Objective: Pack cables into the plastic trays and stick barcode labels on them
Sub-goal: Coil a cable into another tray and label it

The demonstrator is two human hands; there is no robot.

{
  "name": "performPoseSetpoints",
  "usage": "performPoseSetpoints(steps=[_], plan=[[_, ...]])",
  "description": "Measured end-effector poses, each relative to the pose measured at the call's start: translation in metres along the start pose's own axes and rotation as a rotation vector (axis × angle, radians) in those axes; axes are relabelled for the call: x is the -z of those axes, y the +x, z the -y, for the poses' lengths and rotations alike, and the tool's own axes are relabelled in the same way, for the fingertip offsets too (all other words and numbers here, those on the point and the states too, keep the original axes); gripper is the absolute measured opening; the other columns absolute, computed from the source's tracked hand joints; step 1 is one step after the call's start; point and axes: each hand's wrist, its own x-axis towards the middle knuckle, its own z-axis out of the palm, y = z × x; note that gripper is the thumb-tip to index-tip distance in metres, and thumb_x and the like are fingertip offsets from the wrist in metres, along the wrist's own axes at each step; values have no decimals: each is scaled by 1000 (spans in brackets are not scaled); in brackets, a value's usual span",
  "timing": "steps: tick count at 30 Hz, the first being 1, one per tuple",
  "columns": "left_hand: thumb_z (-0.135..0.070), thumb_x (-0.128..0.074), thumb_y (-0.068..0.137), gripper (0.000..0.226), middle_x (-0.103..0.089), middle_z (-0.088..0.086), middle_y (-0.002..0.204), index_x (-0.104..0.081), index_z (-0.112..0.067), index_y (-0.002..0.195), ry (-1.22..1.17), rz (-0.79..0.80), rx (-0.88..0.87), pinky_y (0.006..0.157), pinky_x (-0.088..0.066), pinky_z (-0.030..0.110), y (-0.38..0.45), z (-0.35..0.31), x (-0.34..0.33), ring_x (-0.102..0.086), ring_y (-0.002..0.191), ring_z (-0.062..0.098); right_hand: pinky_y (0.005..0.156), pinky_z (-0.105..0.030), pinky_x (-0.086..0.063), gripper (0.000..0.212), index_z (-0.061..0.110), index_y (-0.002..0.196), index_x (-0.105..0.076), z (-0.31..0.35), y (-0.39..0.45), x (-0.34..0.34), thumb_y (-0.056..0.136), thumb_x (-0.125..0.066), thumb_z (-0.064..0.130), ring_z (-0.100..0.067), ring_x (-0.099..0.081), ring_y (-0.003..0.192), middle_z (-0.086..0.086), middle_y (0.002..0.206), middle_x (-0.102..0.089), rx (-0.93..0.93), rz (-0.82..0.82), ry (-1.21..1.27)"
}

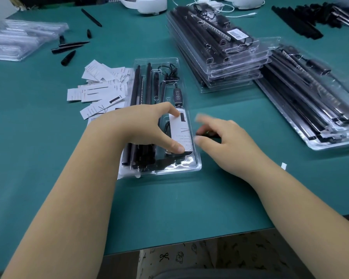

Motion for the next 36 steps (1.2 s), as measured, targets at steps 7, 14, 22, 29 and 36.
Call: performPoseSetpoints(steps=[7, 14, 22, 29, 36], plan=[[-73, -74, 47, 92, -32, -31, 84, -33, -56, 128, -21, -3, -2, 70, -33, 30, 2, 1, -1, -46, 91, 13, 107, -40, -30, 40, 44, 126, -54, 0, 0, 6, 87, -60, 40, -11, -44, 115, 13, 114, -53, 4, 46, -80], [-70, -78, 39, 105, -40, -24, 104, -25, -65, 129, -38, 46, -41, 81, -34, 30, -2, 10, 0, -42, 107, 7, 82, -32, -42, 25, 31, 111, -55, 13, -5, -2, 87, -57, 37, -14, -49, 94, 13, 91, -54, -46, -11, -184], [-73, -77, 34, 104, -36, -43, 92, -33, -63, 128, -89, -70, -120, 74, -32, 20, 1, 13, -6, -42, 105, 2, 46, -27, -27, 37, 12, 70, -53, 28, -4, -4, 94, -39, 36, -21, -46, 59, -2, 65, -52, -160, 22, -517], [-72, -76, 41, 114, -45, -17, 143, -31, -50, 143, -84, -96, -104, 89, -31, 24, 4, 13, -9, -41, 128, 8, 46, -22, -42, 36, 8, 61, -63, 28, 15, 8, 85, -45, 28, -19, -51, 42, -9, 61, -69, -369, 171, -81], [-76, -71, 37, 119, -41, -16, 147, -30, -48, 144, -132, -121, -97, 91, -31, 24, 10, 15, -11, -41, 132, 9, 33, -16, -31, 30, 8, 69, -64, 21, 21, 20, 86, -61, 32, -11, -44, 35, 0, 49, -60, -408, 300, 228]])
